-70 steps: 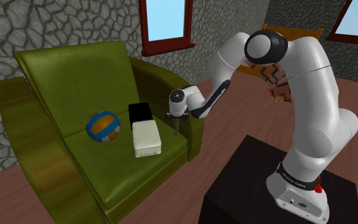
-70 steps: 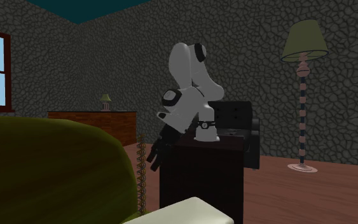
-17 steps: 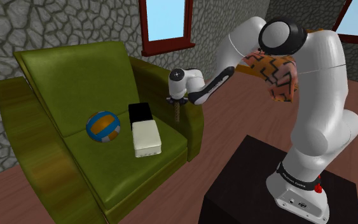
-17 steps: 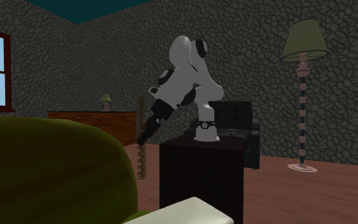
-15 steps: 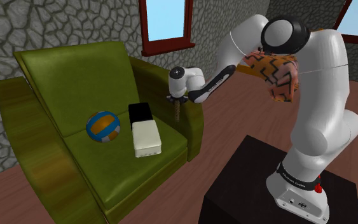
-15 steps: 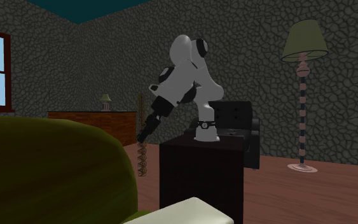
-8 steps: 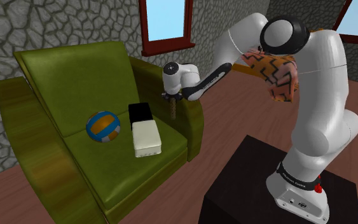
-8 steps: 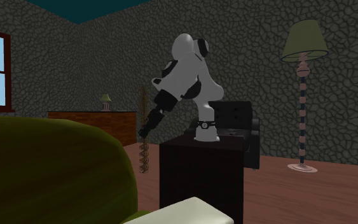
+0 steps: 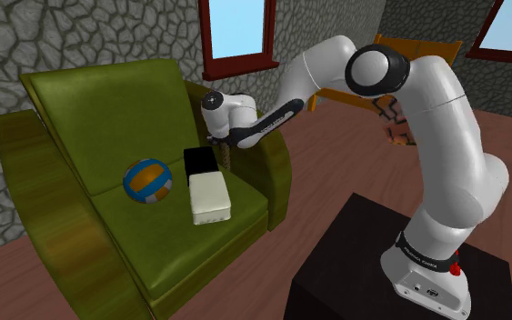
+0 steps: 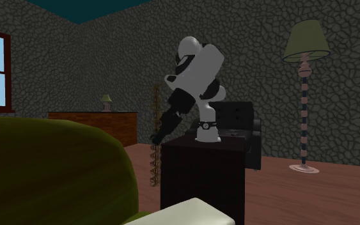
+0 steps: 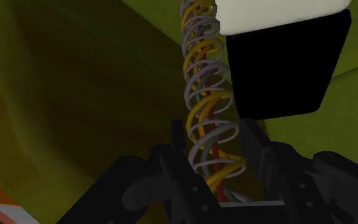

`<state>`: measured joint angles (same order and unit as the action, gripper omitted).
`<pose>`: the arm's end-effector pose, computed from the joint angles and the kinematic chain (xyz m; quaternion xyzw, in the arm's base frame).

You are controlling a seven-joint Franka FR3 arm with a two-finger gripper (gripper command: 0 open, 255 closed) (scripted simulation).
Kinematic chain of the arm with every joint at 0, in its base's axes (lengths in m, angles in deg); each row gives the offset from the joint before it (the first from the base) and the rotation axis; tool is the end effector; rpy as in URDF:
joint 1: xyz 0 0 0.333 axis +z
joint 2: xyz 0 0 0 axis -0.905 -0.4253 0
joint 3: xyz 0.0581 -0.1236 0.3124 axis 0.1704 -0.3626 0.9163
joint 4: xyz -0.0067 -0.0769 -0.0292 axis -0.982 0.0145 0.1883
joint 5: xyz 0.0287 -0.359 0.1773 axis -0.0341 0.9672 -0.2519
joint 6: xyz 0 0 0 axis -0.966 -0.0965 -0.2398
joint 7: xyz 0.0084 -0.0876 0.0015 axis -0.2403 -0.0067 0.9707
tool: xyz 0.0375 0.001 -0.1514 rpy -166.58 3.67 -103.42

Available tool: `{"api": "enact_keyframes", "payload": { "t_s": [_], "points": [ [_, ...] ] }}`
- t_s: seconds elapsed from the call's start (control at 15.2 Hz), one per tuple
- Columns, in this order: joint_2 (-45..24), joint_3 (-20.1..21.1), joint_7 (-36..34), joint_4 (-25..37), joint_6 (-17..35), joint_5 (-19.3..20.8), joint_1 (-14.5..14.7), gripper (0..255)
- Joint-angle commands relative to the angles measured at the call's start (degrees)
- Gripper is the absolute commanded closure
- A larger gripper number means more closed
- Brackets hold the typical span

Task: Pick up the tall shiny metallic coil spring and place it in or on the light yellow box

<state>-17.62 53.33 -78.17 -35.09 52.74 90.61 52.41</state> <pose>0.7515 0.0588 0.2378 0.8624 -0.4049 0.2706 0.1384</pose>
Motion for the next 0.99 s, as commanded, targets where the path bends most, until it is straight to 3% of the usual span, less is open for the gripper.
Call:
{"api": "enact_keyframes", "payload": {
  "t_s": [0.0,0.26,0.33,0.92],
  "points": [
    [-3.7,0.3,1.0,6.2,-3.1,-0.7,2.9,255],
    [-11.9,0.3,3.8,20.2,-8.8,-1.8,8.9,255],
    [-15.4,0.3,5.4,26.4,-11.0,-2.2,11.4,255],
    [-19.5,-1.2,3.0,27.4,-8.3,-0.6,12.1,255]
  ]
}}
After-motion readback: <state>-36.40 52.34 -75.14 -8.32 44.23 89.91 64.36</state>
